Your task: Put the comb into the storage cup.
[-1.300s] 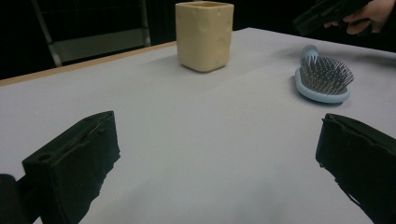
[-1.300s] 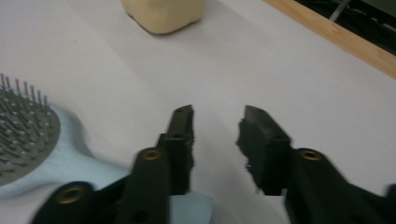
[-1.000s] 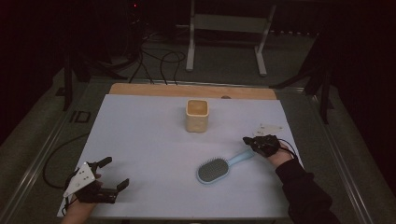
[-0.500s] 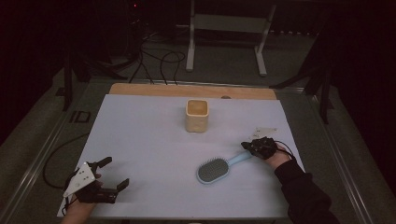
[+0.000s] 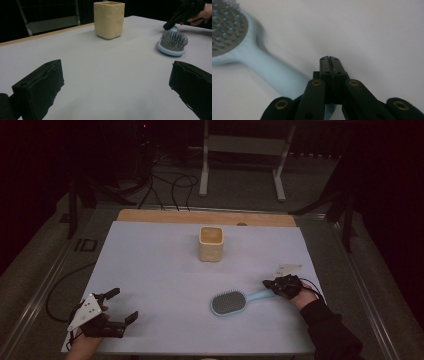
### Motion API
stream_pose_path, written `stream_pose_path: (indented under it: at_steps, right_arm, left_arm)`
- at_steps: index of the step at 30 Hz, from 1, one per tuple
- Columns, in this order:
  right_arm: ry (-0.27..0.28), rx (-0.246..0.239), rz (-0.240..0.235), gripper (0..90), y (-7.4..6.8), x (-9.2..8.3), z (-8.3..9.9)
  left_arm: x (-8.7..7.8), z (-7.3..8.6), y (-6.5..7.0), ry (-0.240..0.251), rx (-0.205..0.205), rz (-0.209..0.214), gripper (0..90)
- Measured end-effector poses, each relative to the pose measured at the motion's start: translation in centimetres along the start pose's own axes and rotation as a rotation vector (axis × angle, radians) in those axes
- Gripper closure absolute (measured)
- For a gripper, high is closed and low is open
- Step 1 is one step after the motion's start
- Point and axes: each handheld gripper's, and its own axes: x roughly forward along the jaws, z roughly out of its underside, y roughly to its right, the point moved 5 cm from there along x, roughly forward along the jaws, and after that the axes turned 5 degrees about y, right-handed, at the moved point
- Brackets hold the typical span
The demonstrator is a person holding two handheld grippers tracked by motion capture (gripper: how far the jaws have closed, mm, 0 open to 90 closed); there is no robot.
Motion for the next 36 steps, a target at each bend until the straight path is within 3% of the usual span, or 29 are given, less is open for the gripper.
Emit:
stream_pose_path:
  at_steps: [8,25,36]
  right_arm:
    - [0.011,0.032,-0.017,90.0,-1.1,-1.3,1.5]
    - [0.028,0.034,-0.099,90.0,-5.6,-3.8,3.9]
    - [0.004,-0.005,-0.145,90.0,-8.4,-4.2,3.9]
  left_arm:
    - [0.0,0.0,0.0,-0.002,-0.002,0.002,0.0]
    - [0.1,0.0,0.0,-0.002,-0.002,0.001,0.0]
    - [0.2,0.0,0.0,-0.002,0.002,0.003,0.0]
